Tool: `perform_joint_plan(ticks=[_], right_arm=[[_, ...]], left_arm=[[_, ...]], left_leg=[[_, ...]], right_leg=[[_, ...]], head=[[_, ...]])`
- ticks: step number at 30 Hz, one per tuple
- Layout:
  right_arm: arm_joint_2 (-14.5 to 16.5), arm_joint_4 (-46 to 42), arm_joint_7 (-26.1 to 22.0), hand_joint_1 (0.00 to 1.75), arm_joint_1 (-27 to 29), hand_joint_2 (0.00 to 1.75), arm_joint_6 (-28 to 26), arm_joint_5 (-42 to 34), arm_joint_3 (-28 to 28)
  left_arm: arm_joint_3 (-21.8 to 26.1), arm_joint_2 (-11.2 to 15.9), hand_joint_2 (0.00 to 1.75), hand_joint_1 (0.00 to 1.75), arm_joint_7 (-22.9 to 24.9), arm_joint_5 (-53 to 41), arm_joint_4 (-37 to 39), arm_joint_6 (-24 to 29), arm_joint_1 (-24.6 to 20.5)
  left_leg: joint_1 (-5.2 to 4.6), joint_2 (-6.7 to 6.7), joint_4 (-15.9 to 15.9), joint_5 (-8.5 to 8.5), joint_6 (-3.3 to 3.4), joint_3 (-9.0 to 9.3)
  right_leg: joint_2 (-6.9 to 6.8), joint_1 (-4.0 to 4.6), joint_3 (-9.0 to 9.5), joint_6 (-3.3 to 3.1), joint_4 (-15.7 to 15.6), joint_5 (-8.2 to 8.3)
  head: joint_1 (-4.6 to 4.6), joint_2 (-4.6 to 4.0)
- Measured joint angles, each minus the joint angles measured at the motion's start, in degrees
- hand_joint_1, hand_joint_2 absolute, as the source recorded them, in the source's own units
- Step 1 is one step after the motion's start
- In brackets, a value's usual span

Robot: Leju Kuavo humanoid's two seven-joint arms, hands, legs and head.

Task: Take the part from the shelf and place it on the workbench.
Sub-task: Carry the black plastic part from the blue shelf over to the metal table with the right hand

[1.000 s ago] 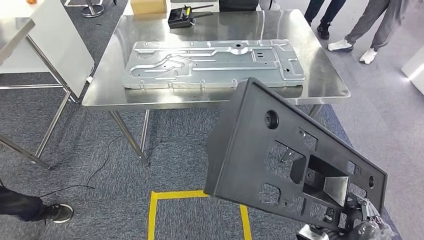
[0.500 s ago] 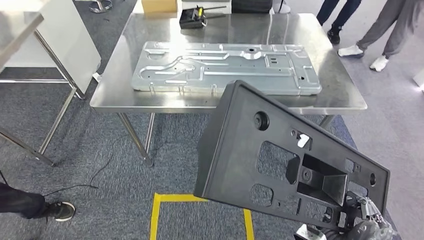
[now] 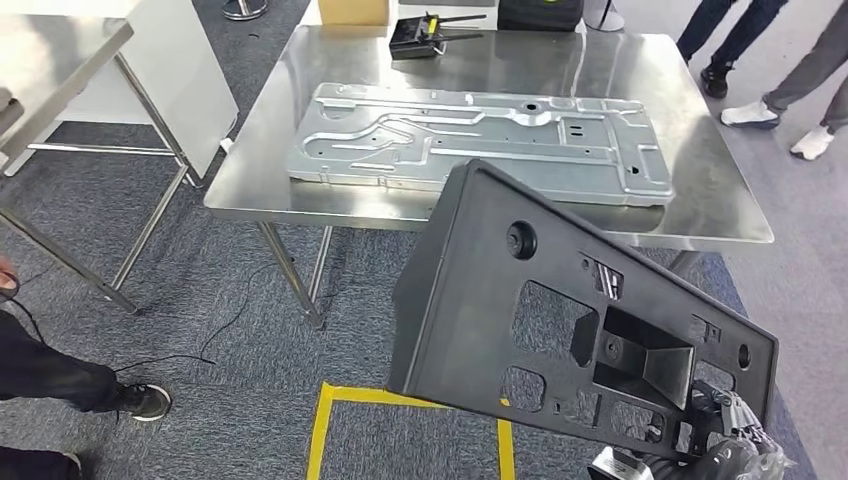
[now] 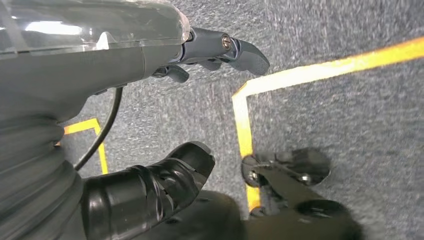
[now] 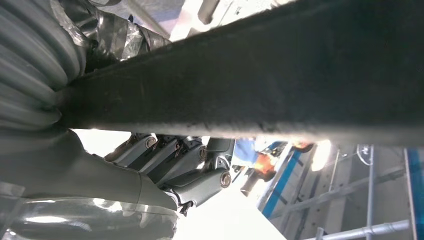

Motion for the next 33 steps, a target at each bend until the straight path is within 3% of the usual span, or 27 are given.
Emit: perform_joint_plan(ticks=[1, 3, 5, 6, 8, 9, 10, 11, 12, 13, 15, 16, 20, 22, 24, 25, 26, 28, 30, 33], right_arm=[[0.0, 0.0, 0.0, 1.75, 0.0, 1.75, 0.0, 0.0, 0.0], [0.0, 0.0, 0.0, 1.75, 0.0, 1.75, 0.0, 0.1, 0.0], [0.0, 0.0, 0.0, 1.75, 0.0, 1.75, 0.0, 0.2, 0.0], [0.0, 0.0, 0.0, 1.75, 0.0, 1.75, 0.0, 0.2, 0.0], [0.0, 0.0, 0.0, 1.75, 0.1, 1.75, 0.0, -0.1, 0.0], [0.0, 0.1, 0.0, 1.75, 0.1, 1.75, 0.0, -0.4, 0.0], [0.0, 0.2, 0.2, 1.75, 0.1, 1.75, 0.0, -0.9, 0.0], [0.0, 0.3, 0.3, 1.75, 0.2, 1.75, 0.0, -1.3, 0.0], [0.0, 0.3, 0.5, 1.75, 0.2, 1.75, 0.0, -1.7, 0.0], [0.0, 0.3, 0.6, 1.75, 0.1, 1.75, 0.0, -1.9, 0.0], [0.0, 0.3, 0.7, 1.75, 0.1, 1.75, 0.0, -2.0, 0.0], [0.0, 0.3, 0.8, 1.75, 0.1, 1.75, 0.0, -2.0, 0.0], [0.0, 0.3, 1.5, 1.75, 0.0, 1.75, 0.0, -1.7, 0.0], [0.0, 0.3, 1.7, 1.75, -0.1, 1.75, 0.0, -1.9, 0.0], [0.0, 0.3, 1.8, 1.75, -0.1, 1.75, 0.0, -2.1, 0.0], [0.0, 0.3, 1.8, 1.75, -0.1, 1.75, 0.0, -2.1, 0.0], [0.0, 0.3, 1.8, 1.75, -0.1, 1.75, 0.0, -2.1, 0.0], [0.0, 0.3, 1.9, 1.75, -0.1, 1.75, 0.0, -2.2, 0.0], [0.0, 0.3, 2.1, 1.75, -0.2, 1.75, 0.0, -2.2, 0.0], [0.0, 0.3, 2.7, 1.75, -0.2, 1.75, 0.0, -1.8, 0.0]], left_arm=[[0.0, 0.0, 1.75, 0.0, 0.0, 0.0, 0.0, 0.1, -0.1], [0.0, 0.0, 1.75, 0.0, 0.1, 0.0, 0.0, 0.2, -0.1], [0.0, 0.0, 1.75, 0.0, 0.2, 0.0, 0.0, 0.2, 0.0], [0.0, 0.0, 1.75, 0.0, 0.1, -0.1, 0.0, 0.2, 0.0], [0.0, 0.0, 1.75, 0.0, -0.1, -0.2, 0.0, 0.0, -0.2], [0.0, 0.0, 1.75, 0.0, -0.2, -0.3, 0.0, -0.2, -0.2], [0.0, 0.0, 1.75, 0.0, -0.3, -0.3, 0.0, -0.4, -0.1], [0.0, 0.0, 1.75, 0.0, -0.3, -0.3, 0.0, -0.6, -0.1], [0.0, 0.0, 1.75, 0.0, -0.4, -0.3, 0.0, -0.8, 0.0], [0.0, 0.0, 1.75, 0.0, -0.4, -0.4, 0.0, -0.8, 0.0], [0.0, 0.0, 1.75, 0.0, -0.4, -0.4, 0.0, -0.9, 0.0], [0.0, 0.0, 1.75, 0.0, -0.5, -0.4, 0.0, -1.0, -0.1], [0.0, 0.0, 1.75, 0.0, -0.7, -0.5, 0.0, -1.2, -0.1], [0.0, 0.1, 1.75, 0.0, -0.7, -0.6, 0.0, -1.3, -0.1], [0.0, 0.1, 1.75, 0.0, -0.8, -0.7, 0.0, -1.4, 0.0], [0.0, 0.1, 1.75, 0.0, -0.8, -0.7, 0.0, -1.4, 0.0], [0.0, 0.1, 1.75, 0.0, -0.8, -0.7, 0.0, -1.4, 0.1], [0.0, 0.1, 1.75, 0.0, -0.8, -0.8, 0.0, -1.4, 0.2], [0.0, 0.2, 1.75, 0.0, -0.8, -0.8, 0.0, -1.4, 0.1], [0.0, 0.3, 1.75, 0.0, -0.7, -0.9, 0.0, -1.4, 0.1]], left_leg=[[-0.19, 0.39, -1.0, 0.08, 0.33, 0.36], [-0.26, -0.46, -1.3, 0.13, 1.0, 0.33], [-0.03, -1.34, -1.8, 0.44, 1.72, 0.54], [0.09, -1.66, -2.0, 0.6, 2.09, 0.71], [0.15, -2.25, -2.1, 0.64, 2.55, 0.72], [0.14, -2.56, -2.1, 0.61, 2.63, 0.74], [0.13, -2.88, -2.1, 0.55, 2.64, 0.82], [0.13, -3.18, -2.1, 0.47, 2.62, 0.95], [0.13, -3.46, -2.0, 0.36, 2.55, 1.17], [0.13, -3.69, -2.0, 0.21, 2.41, 1.36], [-0.06, -4.02, -1.9, -0.12, 1.93, 1.53], [-0.14, -4.1, -1.9, -0.22, 1.63, 1.47], [-0.04, -3.92, -1.1, -1.12, 0.28, 1.25], [0.12, -3.53, 3.9, -3.79, -0.25, -0.91], [0.24, -3.31, 11.4, -6.92, -0.54, -4.87], [0.27, -3.23, 13.6, -7.32, -0.58, -6.22], [0.28, -3.16, 13.9, -6.6, -0.53, -6.62], [0.2, -3.01, 8.3, -2.43, -0.03, -4.26], [-0.15, -2.69, 1.3, 0.36, 0.77, -0.93], [-0.52, -2.55, -2.0, 0.29, 1.54, 0.46]], right_leg=[[-0.36, 0.16, 0.07, 0.25, 0.0, -0.15], [-1.05, 0.3, 0.25, 0.75, -0.1, -0.28], [-0.07, 0.11, 0.0, 1.37, 1.2, -1.42], [0.92, -0.02, -0.89, 1.63, 3.4, -2.78], [2.55, -0.18, -4.49, 1.87, 10.6, -6.25], [2.77, -0.22, -6.37, 1.94, 14.0, -7.3], [2.84, -0.24, -7.61, 1.97, 15.9, -7.32], [2.87, -0.25, -7.83, 1.94, 15.5, -6.18], [2.89, -0.26, -6.95, 1.83, 13.0, -4.04], [3.0, -0.26, -5.36, 1.63, 8.9, -1.58], [3.34, -0.07, -2.65, 1.16, 2.2, 1.26], [3.49, 0.04, -2.13, 0.94, 0.7, 1.57], [3.42, -0.09, -1.66, -0.28, -0.2, 1.43], [3.12, -0.24, -1.2, -0.9, -0.6, 1.33], [2.87, -0.14, -1.04, -1.22, -0.6, 1.04], [2.82, -0.07, -0.91, -1.27, -0.5, 0.87], [2.81, -0.03, -0.71, -1.26, -0.5, 0.68], [2.8, 0.08, 0.04, -1.13, -0.4, 0.17], [2.73, 0.27, 0.63, -0.76, -0.4, -0.42], [2.54, 0.31, 1.02, 0.14, -0.3, -0.52]], head=[[0.02, 0.0], [0.04, 0.0], [0.05, 0.0], [0.07, 0.0], [0.1, 0.0], [0.11, 0.0], [0.11, 0.0], [0.11, 0.0], [0.11, 0.0], [0.12, 0.0], [0.09, 0.0], [0.08, 0.0], [0.01, 0.0], [-0.01, 0.0], [-0.03, 0.0], [-0.03, 0.0], [-0.03, 0.0], [-0.03, 0.0], [-0.02, 0.0], [0.01, 0.0]])
